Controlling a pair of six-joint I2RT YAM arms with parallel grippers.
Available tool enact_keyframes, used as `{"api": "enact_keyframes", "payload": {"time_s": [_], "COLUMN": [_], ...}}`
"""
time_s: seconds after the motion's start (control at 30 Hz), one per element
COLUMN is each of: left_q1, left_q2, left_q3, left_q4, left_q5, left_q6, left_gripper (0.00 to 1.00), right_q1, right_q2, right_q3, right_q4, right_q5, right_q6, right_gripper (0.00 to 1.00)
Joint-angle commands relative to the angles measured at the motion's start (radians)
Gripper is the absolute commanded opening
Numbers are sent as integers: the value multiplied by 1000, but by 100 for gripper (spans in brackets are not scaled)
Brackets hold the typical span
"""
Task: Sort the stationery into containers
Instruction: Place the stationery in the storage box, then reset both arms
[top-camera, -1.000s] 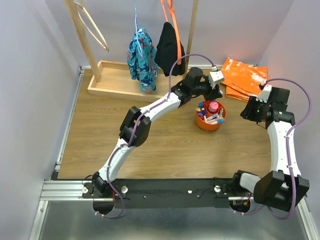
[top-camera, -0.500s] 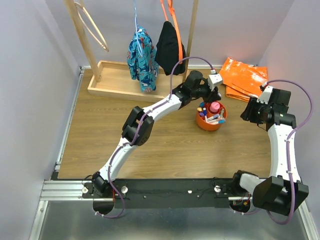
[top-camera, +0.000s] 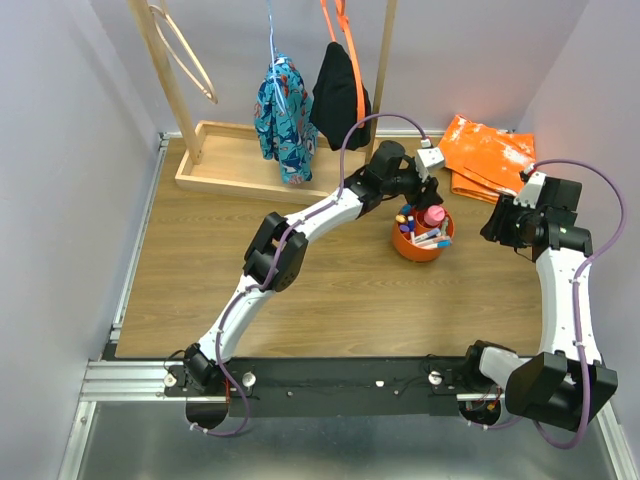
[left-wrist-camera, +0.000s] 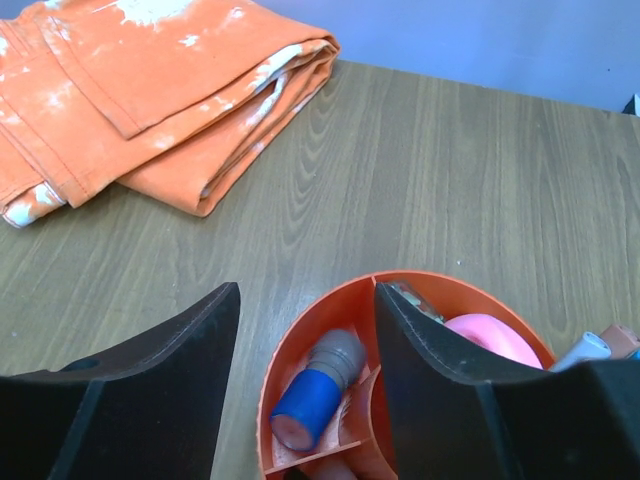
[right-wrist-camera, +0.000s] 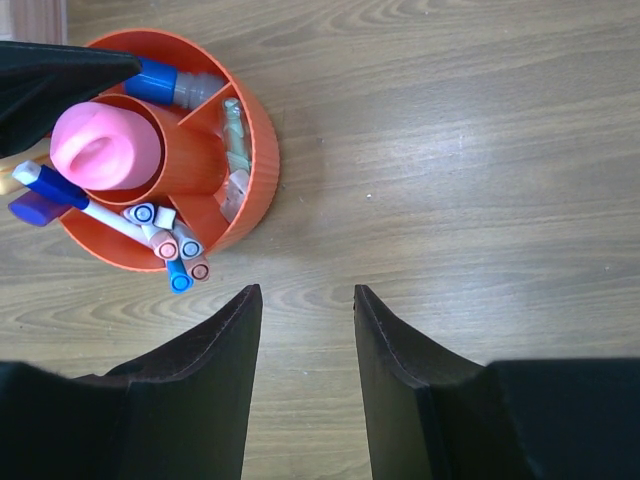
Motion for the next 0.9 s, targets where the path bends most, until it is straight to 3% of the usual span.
{"api": "enact_keyframes", "payload": {"time_s": [0.0,0.2,0.23,0.37,0.5,0.87], "left_q1": [17,21,21,21,24,28], "left_q2": [-3,-60,-87,-204,-380,-931], "left_q3": [-12,-18,-23,-93,-280,-920], "left_q4": [-10,-16,-21,-48,-93,-234], "left_q5": [-1,-1,-7,-24,-99,-184], "left_q6": [9,23,28,39,45,154], "left_gripper": [67,82,99,99,99,99], "right_q1": [-8,-8,-8,-8,-8,-8], "right_q2": [-4,-2,1,25,62,126], "right_q3": [6,1,2,21,51,12], "right_q4": [-12,1,1,8,45,194], "right_q5": [-13,-24,-28,-45,-50,-108], "right_q6": [12,10,10,-5,-27,-18], "right_gripper": [50,53,54,64,72,75]}}
